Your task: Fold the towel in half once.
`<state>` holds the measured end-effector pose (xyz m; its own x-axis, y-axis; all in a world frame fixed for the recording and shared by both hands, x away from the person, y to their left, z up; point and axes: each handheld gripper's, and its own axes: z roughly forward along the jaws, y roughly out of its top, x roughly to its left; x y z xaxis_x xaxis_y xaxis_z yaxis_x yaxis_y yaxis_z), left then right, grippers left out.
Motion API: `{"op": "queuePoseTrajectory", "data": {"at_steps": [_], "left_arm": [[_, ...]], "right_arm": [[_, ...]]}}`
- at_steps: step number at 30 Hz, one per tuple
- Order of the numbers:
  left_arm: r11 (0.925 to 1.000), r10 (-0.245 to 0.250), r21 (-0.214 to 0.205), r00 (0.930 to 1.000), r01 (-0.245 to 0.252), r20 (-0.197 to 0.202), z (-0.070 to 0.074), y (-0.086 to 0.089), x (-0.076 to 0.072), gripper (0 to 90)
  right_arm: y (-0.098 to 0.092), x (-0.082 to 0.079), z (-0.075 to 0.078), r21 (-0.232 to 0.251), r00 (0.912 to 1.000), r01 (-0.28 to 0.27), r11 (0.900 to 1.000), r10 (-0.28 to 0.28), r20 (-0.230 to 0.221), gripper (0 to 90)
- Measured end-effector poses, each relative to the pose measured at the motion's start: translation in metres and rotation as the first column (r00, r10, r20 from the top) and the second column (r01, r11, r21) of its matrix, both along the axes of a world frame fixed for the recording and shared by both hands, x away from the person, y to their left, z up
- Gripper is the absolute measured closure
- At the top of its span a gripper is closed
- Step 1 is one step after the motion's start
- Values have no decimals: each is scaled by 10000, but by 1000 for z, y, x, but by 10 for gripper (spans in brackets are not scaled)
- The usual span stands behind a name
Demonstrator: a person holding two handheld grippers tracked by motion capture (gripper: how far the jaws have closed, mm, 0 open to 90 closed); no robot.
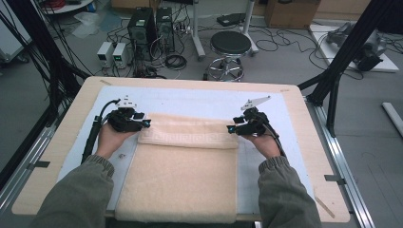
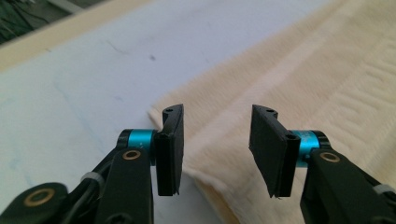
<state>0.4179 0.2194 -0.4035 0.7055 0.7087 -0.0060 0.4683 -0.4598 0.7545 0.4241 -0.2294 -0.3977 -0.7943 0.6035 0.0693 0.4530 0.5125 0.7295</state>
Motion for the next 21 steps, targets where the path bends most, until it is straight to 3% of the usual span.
{"op": "queuePoseTrajectory", "data": {"at_steps": [3,6,7,8,10,13,18,21], "left_arm": [[9996,-256,133,9996,258,-132,-8,-5,-1,531],[9985,-422,334,9980,438,-471,-20,-7,-2,636],[9980,-507,343,9974,525,-506,-23,-6,-2,669],[9987,-475,142,9978,482,-455,-25,-5,-3,706],[9987,-462,186,9984,468,-319,-24,-5,-4,778],[9983,-415,422,9991,412,64,-19,-8,-9,813],[9995,-250,-154,9952,266,943,2,-3,-24,816],[9977,-405,-473,9885,479,1456,14,2,-41,817]], "right_arm": [[8,-1,-14,-371,9998,-71,9993,63,-210,478],[14,0,-29,-651,9988,-129,9978,97,-486,523],[15,1,-32,-616,9984,-57,9981,23,-565,554],[15,1,-32,-501,9981,-49,9987,18,-620,631],[14,2,-31,-434,9983,-220,9988,196,-541,785],[16,-2,-25,-581,9978,-491,9971,464,-466,844],[14,-18,-4,-252,9968,-789,9966,792,126,846],[12,-41,14,-64,9910,-1168,9931,1170,651,846]]}}
